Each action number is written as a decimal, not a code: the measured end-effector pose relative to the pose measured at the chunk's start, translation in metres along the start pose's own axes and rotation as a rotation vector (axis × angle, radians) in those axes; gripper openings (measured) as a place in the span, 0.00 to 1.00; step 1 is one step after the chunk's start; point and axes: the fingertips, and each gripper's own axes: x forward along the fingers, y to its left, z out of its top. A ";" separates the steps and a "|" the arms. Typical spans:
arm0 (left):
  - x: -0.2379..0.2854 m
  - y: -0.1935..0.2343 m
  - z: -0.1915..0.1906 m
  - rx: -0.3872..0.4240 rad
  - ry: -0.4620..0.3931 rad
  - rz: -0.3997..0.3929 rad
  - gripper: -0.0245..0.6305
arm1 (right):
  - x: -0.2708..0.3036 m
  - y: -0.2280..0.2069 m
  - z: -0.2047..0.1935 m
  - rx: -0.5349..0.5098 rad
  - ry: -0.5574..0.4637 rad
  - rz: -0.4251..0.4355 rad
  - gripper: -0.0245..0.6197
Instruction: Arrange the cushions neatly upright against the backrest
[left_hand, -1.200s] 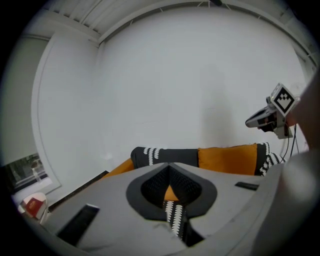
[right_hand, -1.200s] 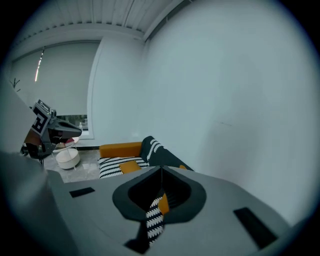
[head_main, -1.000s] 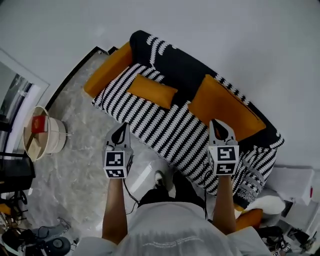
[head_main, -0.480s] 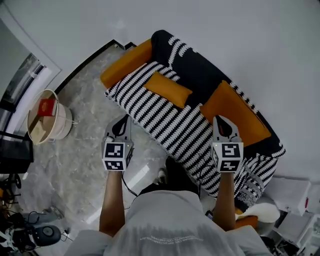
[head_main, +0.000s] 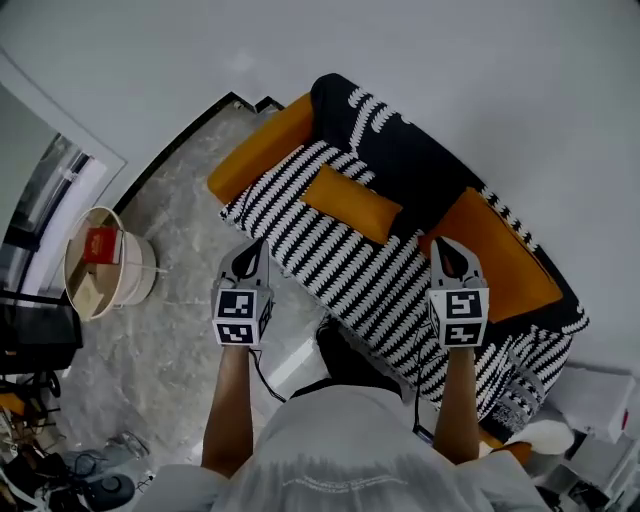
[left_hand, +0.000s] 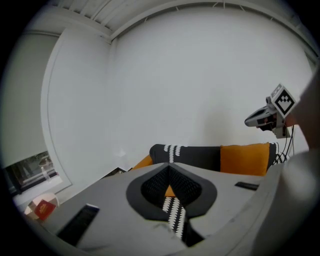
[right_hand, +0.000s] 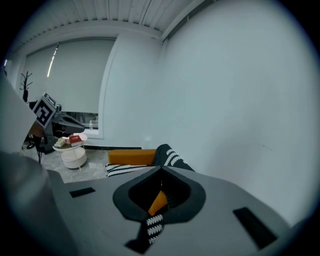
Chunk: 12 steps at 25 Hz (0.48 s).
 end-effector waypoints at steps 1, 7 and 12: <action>0.014 0.006 0.002 0.007 0.011 -0.010 0.06 | 0.012 -0.004 0.002 0.007 0.006 -0.009 0.05; 0.095 0.023 0.012 0.045 0.077 -0.111 0.06 | 0.077 -0.024 -0.002 0.085 0.065 -0.036 0.05; 0.146 0.034 0.010 0.048 0.115 -0.144 0.06 | 0.116 -0.034 -0.019 0.122 0.124 -0.041 0.05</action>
